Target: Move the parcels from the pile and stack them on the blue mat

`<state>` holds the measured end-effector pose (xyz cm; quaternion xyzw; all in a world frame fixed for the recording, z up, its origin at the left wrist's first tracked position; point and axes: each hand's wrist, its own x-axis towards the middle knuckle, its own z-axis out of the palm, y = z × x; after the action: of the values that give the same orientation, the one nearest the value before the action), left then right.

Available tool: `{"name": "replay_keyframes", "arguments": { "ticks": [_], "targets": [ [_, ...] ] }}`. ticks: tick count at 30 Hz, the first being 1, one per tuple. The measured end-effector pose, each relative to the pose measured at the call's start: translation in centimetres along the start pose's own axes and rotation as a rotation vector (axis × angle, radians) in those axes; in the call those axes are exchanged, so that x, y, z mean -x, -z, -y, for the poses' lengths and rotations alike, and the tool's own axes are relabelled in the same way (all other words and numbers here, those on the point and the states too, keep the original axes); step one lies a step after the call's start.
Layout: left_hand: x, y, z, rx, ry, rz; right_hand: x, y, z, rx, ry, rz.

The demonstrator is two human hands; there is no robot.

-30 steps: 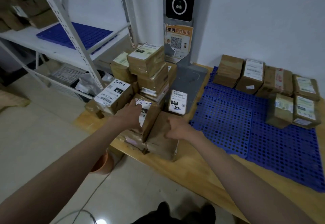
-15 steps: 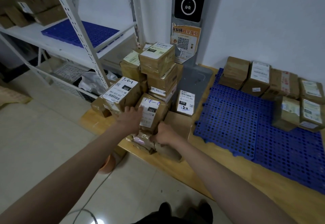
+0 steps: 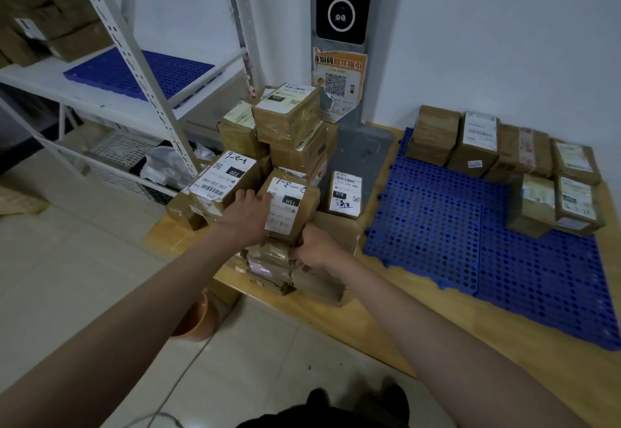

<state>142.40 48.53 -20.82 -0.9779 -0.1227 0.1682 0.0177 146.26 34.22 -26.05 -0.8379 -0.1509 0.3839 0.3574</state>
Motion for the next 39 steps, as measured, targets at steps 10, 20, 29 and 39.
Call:
{"name": "replay_keyframes", "arguments": {
  "ticks": [10,20,29,39],
  "targets": [
    [0.9,3.1,-3.4,-0.037,-0.082,-0.061,3.7,4.3,-1.2,-0.049,0.032,-0.034],
    [-0.9,4.5,-12.9,-0.004,-0.267,-0.083,9.6,11.2,-6.6,-0.016,-0.012,-0.158],
    [-3.9,4.2,-20.6,0.116,-0.413,-0.048,11.6,16.3,-13.0,-0.114,-0.084,-0.209],
    [-7.5,3.5,-32.6,0.337,-0.311,0.100,12.6,25.1,-22.4,-0.080,-0.164,-0.229]
  ]
}}
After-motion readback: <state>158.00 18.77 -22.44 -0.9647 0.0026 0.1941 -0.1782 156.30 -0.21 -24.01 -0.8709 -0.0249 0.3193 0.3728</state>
